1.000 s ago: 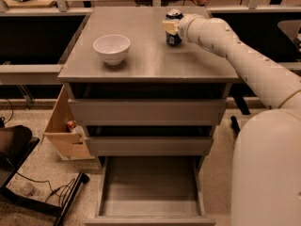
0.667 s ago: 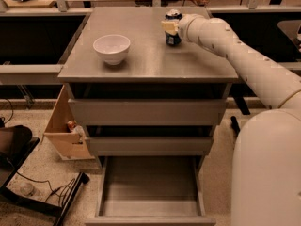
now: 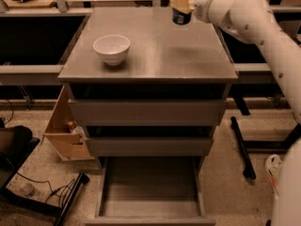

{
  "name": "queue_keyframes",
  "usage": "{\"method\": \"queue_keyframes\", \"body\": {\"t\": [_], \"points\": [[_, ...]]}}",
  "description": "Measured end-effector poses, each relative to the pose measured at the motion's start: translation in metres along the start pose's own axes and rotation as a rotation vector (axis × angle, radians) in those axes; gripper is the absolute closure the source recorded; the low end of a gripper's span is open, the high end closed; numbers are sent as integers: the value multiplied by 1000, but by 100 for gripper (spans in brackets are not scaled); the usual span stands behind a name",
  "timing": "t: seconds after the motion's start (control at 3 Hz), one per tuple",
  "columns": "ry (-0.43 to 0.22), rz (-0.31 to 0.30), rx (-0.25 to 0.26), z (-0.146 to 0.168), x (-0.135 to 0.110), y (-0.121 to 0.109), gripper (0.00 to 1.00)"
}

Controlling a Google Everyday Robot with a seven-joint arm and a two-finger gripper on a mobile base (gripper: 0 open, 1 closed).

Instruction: Place pepsi can into bottom drawer

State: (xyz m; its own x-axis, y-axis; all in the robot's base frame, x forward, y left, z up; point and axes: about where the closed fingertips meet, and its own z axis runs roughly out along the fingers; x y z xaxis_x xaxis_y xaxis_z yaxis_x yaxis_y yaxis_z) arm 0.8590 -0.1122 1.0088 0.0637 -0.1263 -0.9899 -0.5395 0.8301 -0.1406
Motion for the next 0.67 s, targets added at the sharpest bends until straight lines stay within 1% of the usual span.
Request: {"method": "queue_keyframes", "body": {"t": [0.33, 0.67], "points": [[-18, -31, -37, -63, -36, 17, 100], [29, -44, -53, -116, -30, 40, 100]]}}
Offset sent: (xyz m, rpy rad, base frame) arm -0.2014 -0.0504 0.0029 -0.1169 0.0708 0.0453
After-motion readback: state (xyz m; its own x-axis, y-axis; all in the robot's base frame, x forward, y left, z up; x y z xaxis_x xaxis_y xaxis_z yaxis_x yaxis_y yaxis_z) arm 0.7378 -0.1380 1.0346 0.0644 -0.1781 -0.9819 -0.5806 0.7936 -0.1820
